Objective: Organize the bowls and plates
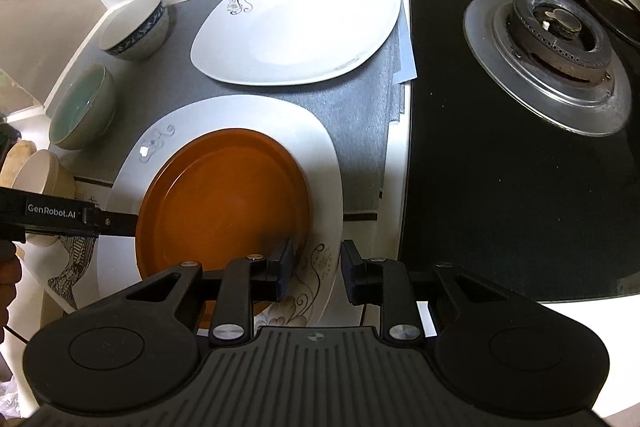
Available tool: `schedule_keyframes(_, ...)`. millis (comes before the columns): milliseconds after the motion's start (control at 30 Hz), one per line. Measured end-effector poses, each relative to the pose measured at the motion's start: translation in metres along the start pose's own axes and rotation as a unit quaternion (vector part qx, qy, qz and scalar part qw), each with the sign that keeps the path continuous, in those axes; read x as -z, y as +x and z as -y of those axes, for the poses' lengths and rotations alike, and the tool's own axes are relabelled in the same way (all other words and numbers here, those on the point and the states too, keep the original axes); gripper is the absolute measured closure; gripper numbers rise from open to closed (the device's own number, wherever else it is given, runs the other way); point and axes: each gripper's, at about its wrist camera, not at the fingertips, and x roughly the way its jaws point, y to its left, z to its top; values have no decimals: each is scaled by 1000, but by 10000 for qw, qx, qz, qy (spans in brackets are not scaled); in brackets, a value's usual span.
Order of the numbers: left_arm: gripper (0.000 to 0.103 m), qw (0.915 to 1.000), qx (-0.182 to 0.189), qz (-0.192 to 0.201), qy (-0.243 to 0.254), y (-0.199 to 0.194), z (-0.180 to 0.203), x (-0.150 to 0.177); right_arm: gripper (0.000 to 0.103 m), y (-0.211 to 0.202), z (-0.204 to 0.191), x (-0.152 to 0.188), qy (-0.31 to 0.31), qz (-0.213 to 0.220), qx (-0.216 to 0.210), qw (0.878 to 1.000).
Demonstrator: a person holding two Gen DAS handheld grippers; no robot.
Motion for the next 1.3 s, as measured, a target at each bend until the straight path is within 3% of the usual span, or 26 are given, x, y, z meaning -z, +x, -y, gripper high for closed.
schedule_keyframes(133,48,10000,-39,64,31,1,4,-1,75,1,1,-1,-64,-24,-9,10000)
schedule_keyframes(267,29,9998,-101,167,83,-2,5,-2,75,-2,-1,3,-60,-74,-22,10000)
schedule_keyframes(467,19,9986,-139,469,182,-15,8,-1,71,-7,1,-1,-13,114,32,9999)
schedule_keyframes(633,13,9972,-250,626,322,-24,12,2,58,-2,0,-8,-273,277,342,9987)
schedule_keyframes(1000,12,9966,-284,732,246,-33,12,5,52,27,-42,5,-1758,324,999,9788)
schedule_keyframes(1067,12,9966,-288,736,214,-34,9,6,46,29,-51,6,-1962,336,1041,9744)
schedule_keyframes(1300,12,9960,-315,807,197,-38,6,5,43,17,-40,-1,-1640,396,987,9807)
